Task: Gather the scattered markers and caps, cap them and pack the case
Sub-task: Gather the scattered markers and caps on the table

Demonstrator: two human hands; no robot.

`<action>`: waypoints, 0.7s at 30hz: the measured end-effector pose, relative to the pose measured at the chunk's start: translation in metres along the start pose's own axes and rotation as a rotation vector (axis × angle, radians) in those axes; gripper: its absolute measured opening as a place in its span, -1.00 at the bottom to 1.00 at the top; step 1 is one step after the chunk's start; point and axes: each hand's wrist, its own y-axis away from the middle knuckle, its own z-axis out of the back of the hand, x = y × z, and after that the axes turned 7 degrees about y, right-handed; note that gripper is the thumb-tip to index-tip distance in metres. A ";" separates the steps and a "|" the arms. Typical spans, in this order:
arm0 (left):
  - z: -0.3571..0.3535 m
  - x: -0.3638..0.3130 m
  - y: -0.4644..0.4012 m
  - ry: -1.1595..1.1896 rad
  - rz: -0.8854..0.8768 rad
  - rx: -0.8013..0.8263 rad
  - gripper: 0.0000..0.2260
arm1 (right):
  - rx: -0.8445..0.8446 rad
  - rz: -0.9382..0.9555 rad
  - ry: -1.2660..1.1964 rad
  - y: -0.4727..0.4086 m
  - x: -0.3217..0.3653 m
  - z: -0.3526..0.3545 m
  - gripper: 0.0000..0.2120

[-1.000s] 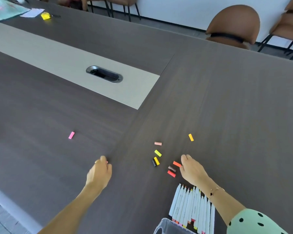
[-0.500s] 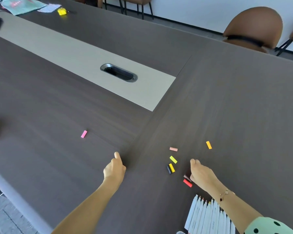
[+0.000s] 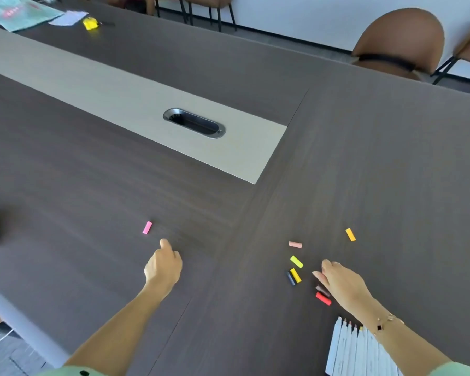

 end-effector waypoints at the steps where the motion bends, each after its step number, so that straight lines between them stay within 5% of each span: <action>1: 0.009 0.006 -0.010 0.012 0.015 -0.040 -0.88 | 0.003 -0.019 -0.003 0.000 0.001 0.001 -0.67; 5: 0.035 0.029 -0.048 0.009 0.050 -0.081 -0.77 | 0.092 -0.076 0.020 -0.004 0.011 0.003 -0.88; 11: 0.036 0.030 -0.084 0.013 -0.001 0.053 -0.63 | 0.078 -0.144 -0.105 -0.009 0.020 0.000 -0.66; 15: 0.027 0.018 -0.091 -0.097 -0.028 0.093 -0.74 | 0.072 -0.150 -0.123 -0.006 0.014 0.001 -0.62; 21: 0.014 -0.013 -0.074 -0.246 -0.061 0.192 -0.96 | 0.042 -0.151 -0.243 0.002 -0.003 -0.011 -0.90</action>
